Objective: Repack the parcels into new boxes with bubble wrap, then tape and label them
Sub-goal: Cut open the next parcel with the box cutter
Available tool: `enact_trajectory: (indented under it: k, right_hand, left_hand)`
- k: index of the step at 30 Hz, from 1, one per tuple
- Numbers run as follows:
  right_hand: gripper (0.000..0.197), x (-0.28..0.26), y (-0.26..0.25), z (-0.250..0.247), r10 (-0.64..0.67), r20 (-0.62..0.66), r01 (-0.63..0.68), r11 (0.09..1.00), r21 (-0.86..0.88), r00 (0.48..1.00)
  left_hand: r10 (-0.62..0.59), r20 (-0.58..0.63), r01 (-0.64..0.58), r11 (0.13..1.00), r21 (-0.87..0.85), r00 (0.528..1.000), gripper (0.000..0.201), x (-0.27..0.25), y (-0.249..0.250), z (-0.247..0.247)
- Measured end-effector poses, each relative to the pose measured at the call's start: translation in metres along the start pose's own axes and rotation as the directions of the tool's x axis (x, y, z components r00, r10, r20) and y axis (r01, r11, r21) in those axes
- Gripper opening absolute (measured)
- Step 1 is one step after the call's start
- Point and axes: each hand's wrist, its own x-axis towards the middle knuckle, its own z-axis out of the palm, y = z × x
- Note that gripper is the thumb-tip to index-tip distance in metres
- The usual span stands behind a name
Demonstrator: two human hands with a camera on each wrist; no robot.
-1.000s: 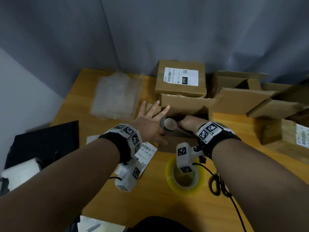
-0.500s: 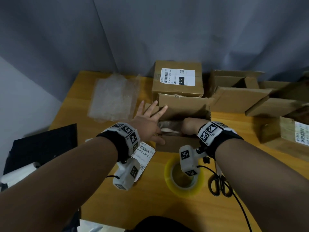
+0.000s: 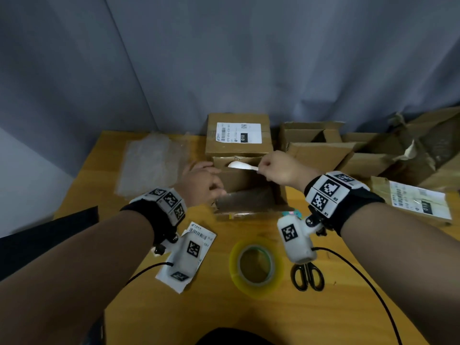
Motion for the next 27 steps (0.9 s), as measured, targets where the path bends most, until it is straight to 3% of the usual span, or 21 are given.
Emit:
enact_trajectory:
  k: [5, 7, 10, 15, 17, 21, 24, 27]
  right_hand:
    - [0.014, -0.018, 0.002, 0.002, -0.01, -0.093, 0.045, 0.922, 0.385, 0.996]
    - [0.013, -0.02, -0.002, 0.008, -0.041, -0.112, 0.097, 0.82, 0.564, 0.993]
    - [0.014, -0.028, -0.016, 0.02, -0.115, -0.098, 0.151, 0.708, 0.69, 0.989]
    - [0.016, -0.031, -0.038, 0.038, -0.169, -0.079, 0.177, 0.704, 0.688, 0.982]
    - [0.016, -0.03, -0.043, 0.041, -0.173, -0.076, 0.177, 0.705, 0.686, 0.982]
    - [0.016, -0.03, -0.054, 0.049, -0.194, -0.049, 0.173, 0.7, 0.693, 0.98]
    - [0.011, -0.025, -0.059, 0.058, -0.186, -0.067, 0.184, 0.734, 0.654, 0.98]
    - [0.005, -0.022, -0.048, 0.061, -0.177, -0.139, 0.222, 0.86, 0.459, 0.974]
  left_hand:
    - [-0.106, -0.205, 0.045, 0.959, -0.279, 0.973, 0.019, -0.003, 0.005, -0.022]
    - [-0.127, -0.194, 0.024, 0.887, -0.46, 0.973, 0.028, -0.009, 0.017, -0.03]
    - [-0.186, -0.2, -0.009, 0.71, -0.704, 0.962, 0.034, -0.014, 0.031, -0.034]
    - [-0.375, -0.178, 0.036, 0.498, -0.867, 0.91, 0.023, -0.017, 0.03, -0.031]
    - [-0.369, -0.131, 0.041, 0.423, -0.905, 0.92, 0.02, -0.021, 0.024, -0.031]
    - [-0.307, -0.06, 0.074, 0.406, -0.911, 0.95, 0.023, -0.029, 0.016, -0.028]
    - [-0.407, -0.085, 0.085, 0.381, -0.92, 0.909, 0.017, -0.031, 0.016, -0.028]
    - [-0.508, -0.09, 0.125, 0.375, -0.919, 0.857, 0.015, -0.036, 0.009, -0.024]
